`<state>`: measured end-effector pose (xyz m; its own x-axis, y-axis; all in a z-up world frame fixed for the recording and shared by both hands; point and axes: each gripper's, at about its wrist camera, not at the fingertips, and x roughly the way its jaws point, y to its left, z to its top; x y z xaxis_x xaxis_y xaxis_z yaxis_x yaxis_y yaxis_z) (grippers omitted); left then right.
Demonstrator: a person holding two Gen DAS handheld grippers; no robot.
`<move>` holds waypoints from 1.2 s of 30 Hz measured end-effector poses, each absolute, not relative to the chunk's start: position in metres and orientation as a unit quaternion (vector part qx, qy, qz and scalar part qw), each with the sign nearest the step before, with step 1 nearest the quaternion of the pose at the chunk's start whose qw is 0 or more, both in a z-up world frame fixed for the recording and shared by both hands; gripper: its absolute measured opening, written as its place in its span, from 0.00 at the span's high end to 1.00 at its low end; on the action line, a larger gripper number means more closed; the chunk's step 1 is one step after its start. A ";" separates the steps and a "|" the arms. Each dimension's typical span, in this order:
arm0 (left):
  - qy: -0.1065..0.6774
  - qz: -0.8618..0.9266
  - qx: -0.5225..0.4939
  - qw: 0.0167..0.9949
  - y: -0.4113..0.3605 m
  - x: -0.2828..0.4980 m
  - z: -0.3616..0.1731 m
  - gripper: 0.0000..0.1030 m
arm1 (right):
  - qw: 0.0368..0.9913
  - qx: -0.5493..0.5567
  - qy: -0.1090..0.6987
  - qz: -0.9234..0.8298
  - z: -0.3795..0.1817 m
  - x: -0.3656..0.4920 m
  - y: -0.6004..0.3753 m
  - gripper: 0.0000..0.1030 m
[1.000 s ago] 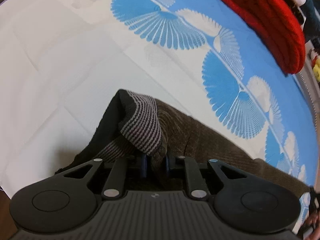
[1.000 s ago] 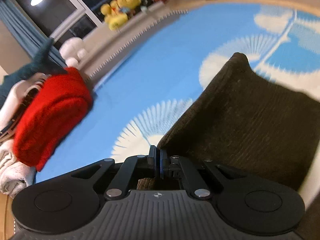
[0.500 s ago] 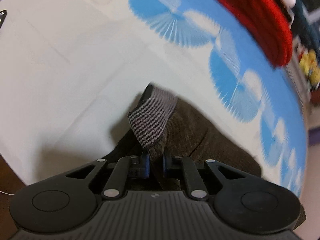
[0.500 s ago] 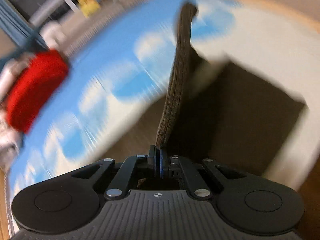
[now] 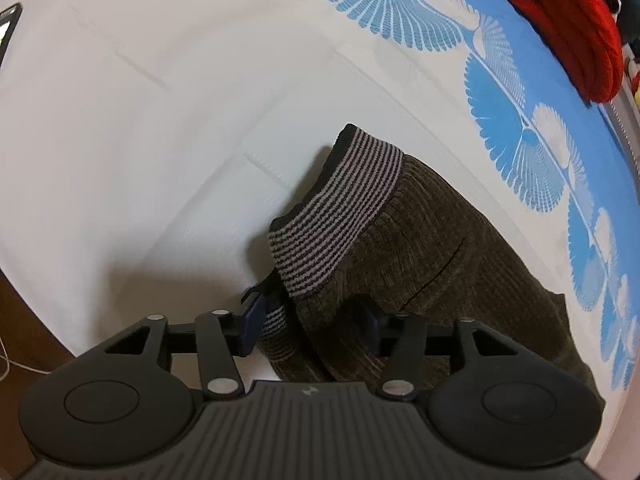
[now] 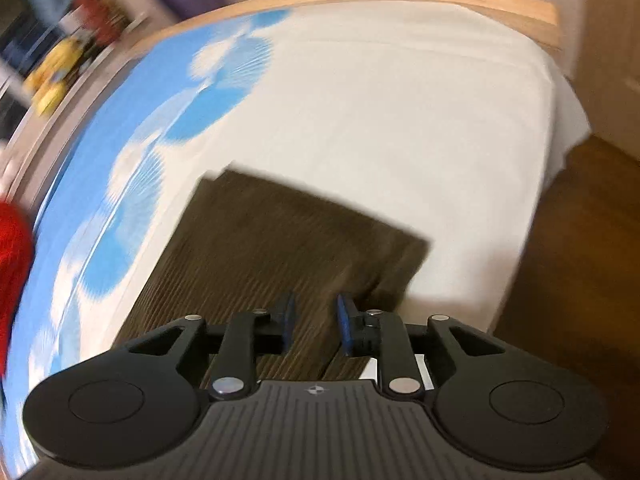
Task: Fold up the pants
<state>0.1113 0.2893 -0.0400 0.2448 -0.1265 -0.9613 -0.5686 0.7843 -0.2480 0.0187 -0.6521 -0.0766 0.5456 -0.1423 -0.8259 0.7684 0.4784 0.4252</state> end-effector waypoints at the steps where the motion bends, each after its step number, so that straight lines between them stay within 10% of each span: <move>1: 0.597 0.152 -0.289 0.733 0.289 0.112 -0.041 0.43 | 0.763 0.432 0.377 -0.297 -0.086 0.020 -0.657 0.72; 19: 0.600 0.163 -0.269 0.736 0.284 0.121 -0.046 0.44 | 0.769 0.363 0.417 -0.320 -0.103 0.056 -0.659 0.75; 26: 0.580 0.157 -0.236 0.763 0.273 0.120 -0.033 0.79 | 0.791 0.375 0.380 -0.298 -0.088 0.053 -0.662 0.89; 31: 0.527 0.106 -0.242 0.808 0.265 0.104 -0.001 0.81 | 0.858 0.383 0.216 -0.267 -0.029 0.024 -0.662 0.89; 36: 0.612 0.083 -0.171 0.768 0.250 0.098 -0.033 0.80 | 0.751 0.429 0.333 -0.375 -0.078 0.012 -0.695 0.89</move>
<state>0.0978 0.2504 -0.0330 0.2382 -0.0823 -0.9677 -0.3370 0.9275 -0.1619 0.0123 -0.6954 -0.0782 0.4976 -0.2777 -0.8218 0.8489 0.3507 0.3955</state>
